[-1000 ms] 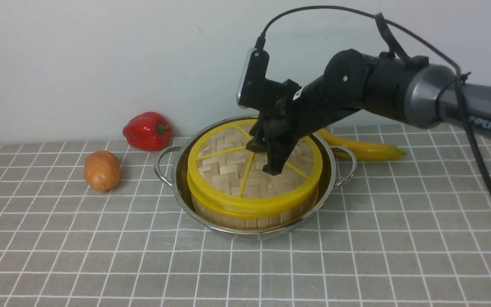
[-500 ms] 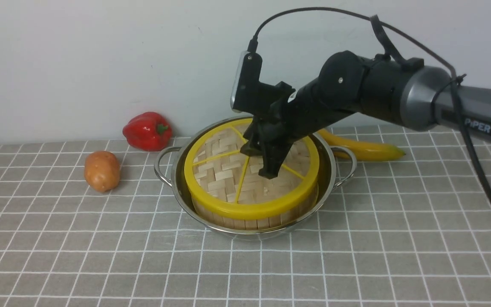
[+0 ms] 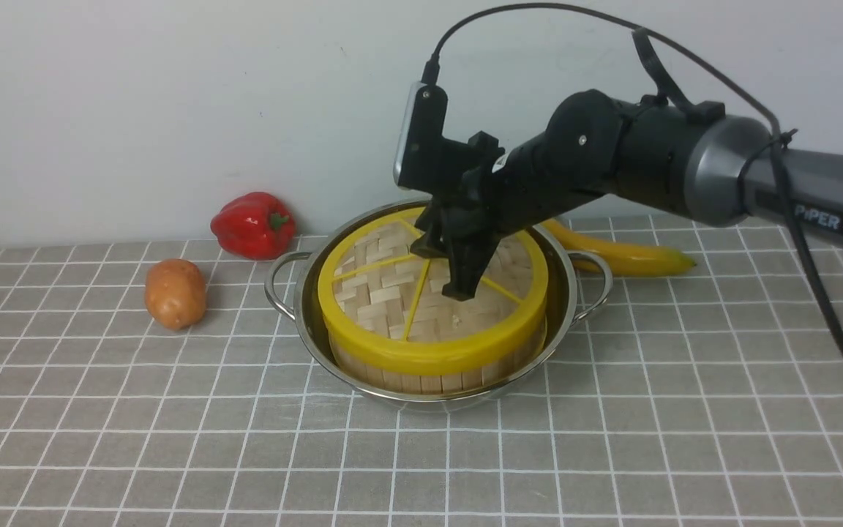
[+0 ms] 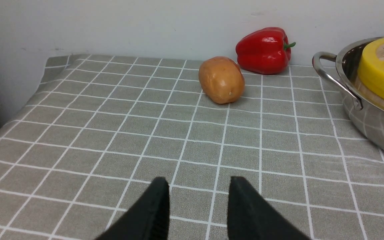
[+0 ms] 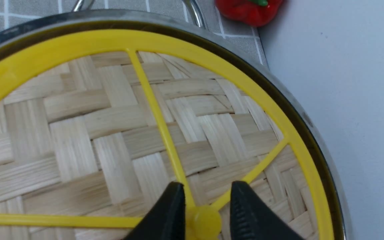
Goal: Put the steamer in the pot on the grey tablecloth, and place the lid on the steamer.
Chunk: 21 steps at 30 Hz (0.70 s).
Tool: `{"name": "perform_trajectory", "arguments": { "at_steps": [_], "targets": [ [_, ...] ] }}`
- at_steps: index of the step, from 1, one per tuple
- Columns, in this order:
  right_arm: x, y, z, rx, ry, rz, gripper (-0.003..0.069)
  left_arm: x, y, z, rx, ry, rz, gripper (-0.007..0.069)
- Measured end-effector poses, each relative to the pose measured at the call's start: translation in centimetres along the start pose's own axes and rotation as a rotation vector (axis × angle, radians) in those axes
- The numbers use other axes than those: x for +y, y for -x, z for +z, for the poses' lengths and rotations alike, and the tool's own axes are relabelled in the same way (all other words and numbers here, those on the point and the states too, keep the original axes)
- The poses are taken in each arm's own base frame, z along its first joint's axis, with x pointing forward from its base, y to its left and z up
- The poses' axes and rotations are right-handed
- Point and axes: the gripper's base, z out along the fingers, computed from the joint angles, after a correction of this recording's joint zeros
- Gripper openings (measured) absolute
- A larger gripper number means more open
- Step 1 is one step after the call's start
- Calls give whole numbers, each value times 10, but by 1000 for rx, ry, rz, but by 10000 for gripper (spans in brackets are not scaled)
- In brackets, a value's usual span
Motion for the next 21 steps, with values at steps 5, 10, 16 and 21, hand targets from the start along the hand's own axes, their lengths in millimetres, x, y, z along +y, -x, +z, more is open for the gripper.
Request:
{"name": "perform_trajectory", "arguments": {
  "at_steps": [5, 10, 16, 21],
  "targets": [
    [1, -1, 0, 8, 6, 14, 218, 0, 0, 0, 0, 0, 0, 243],
    [1, -1, 0, 9, 7, 13, 218, 0, 0, 0, 0, 0, 0, 243],
    [-3, 0, -4, 18, -31, -30, 218, 0, 0, 0, 0, 0, 0, 243],
    [-18, 24, -46, -37, -148, -4, 188, 0, 0, 0, 0, 0, 0, 243]
  ]
}}
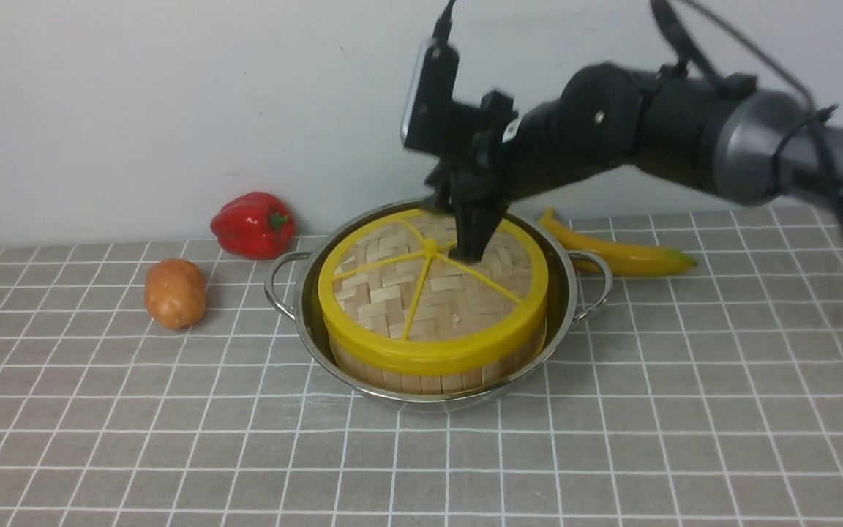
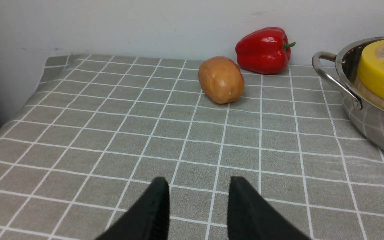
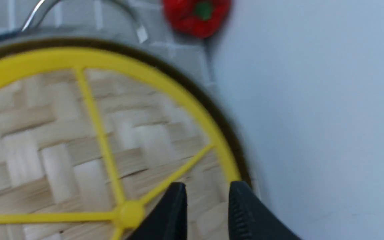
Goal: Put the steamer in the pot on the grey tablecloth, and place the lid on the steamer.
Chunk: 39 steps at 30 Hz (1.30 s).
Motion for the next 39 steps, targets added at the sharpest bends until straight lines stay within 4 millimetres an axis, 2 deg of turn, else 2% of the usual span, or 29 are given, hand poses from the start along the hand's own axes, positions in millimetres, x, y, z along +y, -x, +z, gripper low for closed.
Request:
{"name": "perform_trajectory", "arguments": {
  "at_steps": [3, 4, 5, 6, 8, 9, 10, 11, 12, 13, 14, 16, 17, 18, 19, 22, 25, 28, 32, 36, 39],
  "targets": [
    [-13, 18, -37, -34, -65, 75, 47, 0, 0, 0, 0, 0, 0, 243],
    [-17, 22, -49, -41, -81, 92, 15, 0, 0, 0, 0, 0, 0, 243],
    [-18, 23, -52, -39, -85, 93, 9, 0, 0, 0, 0, 0, 0, 243],
    [-25, 25, -68, -37, -104, 148, -10, 0, 0, 0, 0, 0, 0, 243],
    [-31, 26, -84, -34, -122, 206, -13, 0, 0, 0, 0, 0, 0, 243],
    [-37, 26, -101, -32, -141, 280, -13, 0, 0, 0, 0, 0, 0, 243],
    [-39, 26, -105, -31, -144, 297, -13, 0, 0, 0, 0, 0, 0, 243],
    [-43, 26, -122, -27, -155, 361, -13, 0, 0, 0, 0, 0, 0, 243],
    [-43, 26, -124, -31, -158, 360, -13, 0, 0, 0, 0, 0, 0, 243],
    [-45, 27, -138, -29, -160, 416, -13, 0, 0, 0, 0, 0, 0, 243],
    [-45, 27, -140, -25, -158, 428, -13, 0, 0, 0, 0, 0, 0, 243],
    [-44, 31, -162, -28, -156, 494, -13, 0, 0, 0, 0, 0, 0, 243],
    [-45, 31, -164, -32, -158, 495, -13, 0, 0, 0, 0, 0, 0, 243],
    [-42, 35, -178, -35, -143, 546, -13, 0, 0, 0, 0, 0, 0, 243],
    [-42, 35, -179, -38, -145, 545, -13, 0, 0, 0, 0, 0, 0, 243],
    [-36, 42, -202, -61, -107, 654, -10, 0, 0, 0, 0, 0, 0, 243],
    [-33, 46, -212, -94, -85, 715, -6, 0, 0, 0, 0, 0, 0, 243],
    [-32, 48, -213, -102, -64, 743, -4, 0, 0, 0, 0, 0, 0, 243],
    [-25, 43, -212, -23, -22, 742, 0, 0, 0, 0, 0, 0, 0, 243],
    [-15, 25, -211, 109, 11, 745, 4, 0, 0, 0, 0, 0, 0, 243],
    [3, -2, -225, 161, 0, 779, 9, 0, 0, 0, 0, 0, 0, 243]
  ]
}}
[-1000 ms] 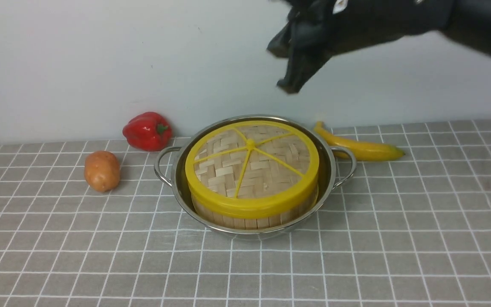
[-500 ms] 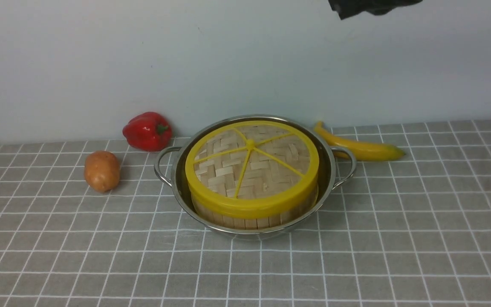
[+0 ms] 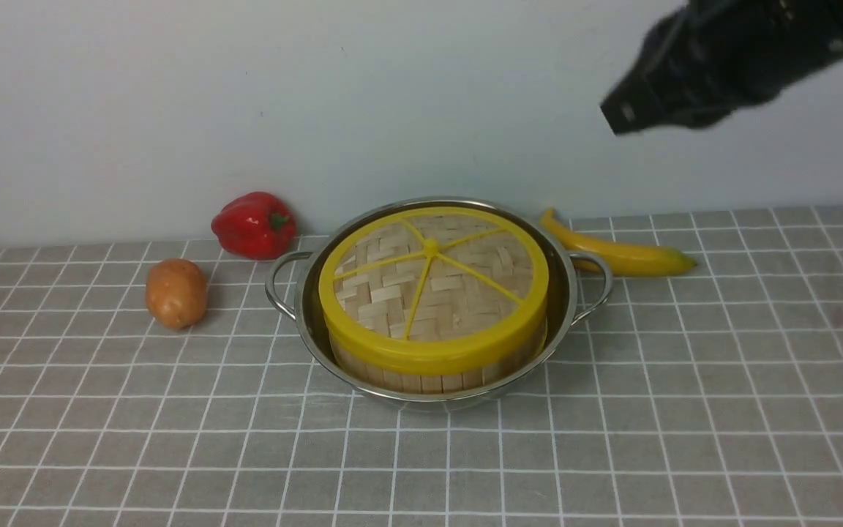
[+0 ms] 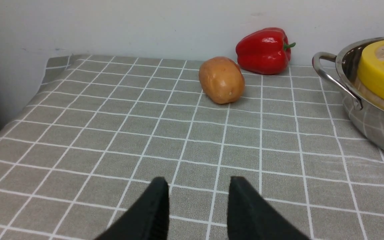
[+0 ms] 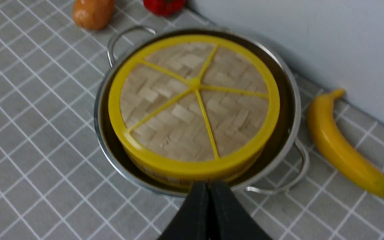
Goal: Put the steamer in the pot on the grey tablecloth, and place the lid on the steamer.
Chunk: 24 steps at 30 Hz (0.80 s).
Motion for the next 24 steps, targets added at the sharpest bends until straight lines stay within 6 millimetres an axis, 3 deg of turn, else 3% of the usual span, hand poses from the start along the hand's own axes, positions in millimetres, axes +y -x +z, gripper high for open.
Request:
{"name": "perform_trajectory", "arguments": {
  "at_steps": [2, 7, 8, 9, 11, 14, 15, 16, 17, 19, 24],
  "targets": [
    [-2, -24, -10, -14, -22, 21, 13, 0, 0, 0, 0, 0, 0, 243],
    [-12, -119, -50, -267, -178, 106, 27, 0, 0, 0, 0, 0, 0, 243],
    [-14, -129, -55, -319, -209, 118, 30, 0, 0, 0, 0, 0, 0, 243],
    [-14, -155, -63, -401, -257, 135, 34, 0, 0, 0, 0, 0, 0, 243],
    [-13, -170, -72, -489, -299, 143, 37, 0, 0, 0, 0, 0, 0, 243],
    [-9, -231, -80, -728, -426, 194, 46, 0, 0, 0, 0, 0, 0, 243],
    [-9, -231, -83, -751, -437, 195, 47, 0, 0, 0, 0, 0, 0, 243],
    [-8, -255, -77, -797, -474, 208, 49, 0, 0, 0, 0, 0, 0, 243],
    [-8, -257, -76, -805, -481, 211, 49, 0, 0, 0, 0, 0, 0, 243],
    [-8, -283, -62, -809, -513, 226, 55, 0, 0, 0, 0, 0, 0, 243],
    [-10, -307, -41, -748, -528, 243, 67, 0, 0, 0, 0, 0, 0, 243]
  ]
}}
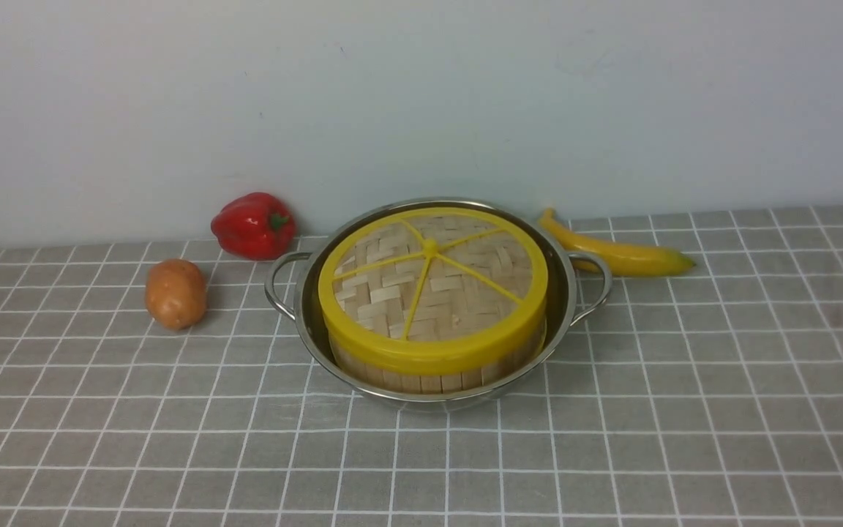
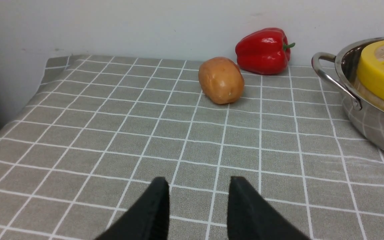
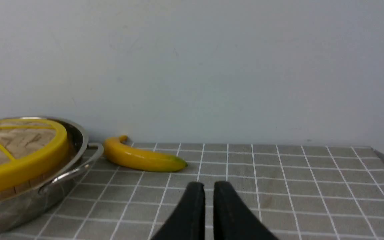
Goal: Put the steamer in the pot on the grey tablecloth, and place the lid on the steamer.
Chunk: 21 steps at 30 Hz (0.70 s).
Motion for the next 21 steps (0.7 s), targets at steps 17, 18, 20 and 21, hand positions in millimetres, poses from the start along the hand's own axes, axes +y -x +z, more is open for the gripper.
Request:
{"name": "perform_trajectory", "arguments": {
  "at_steps": [17, 18, 20, 21],
  "targets": [
    [-2, -36, -3, 109, 8, -26, 113, 0, 0, 0, 0, 0, 0, 243],
    [-2, -36, -3, 109, 8, -24, 115, 0, 0, 0, 0, 0, 0, 243],
    [-2, -36, -3, 108, 8, -24, 120, 0, 0, 0, 0, 0, 0, 243],
    [-2, -36, -3, 107, 7, -24, 121, 0, 0, 0, 0, 0, 0, 243]
  ]
}}
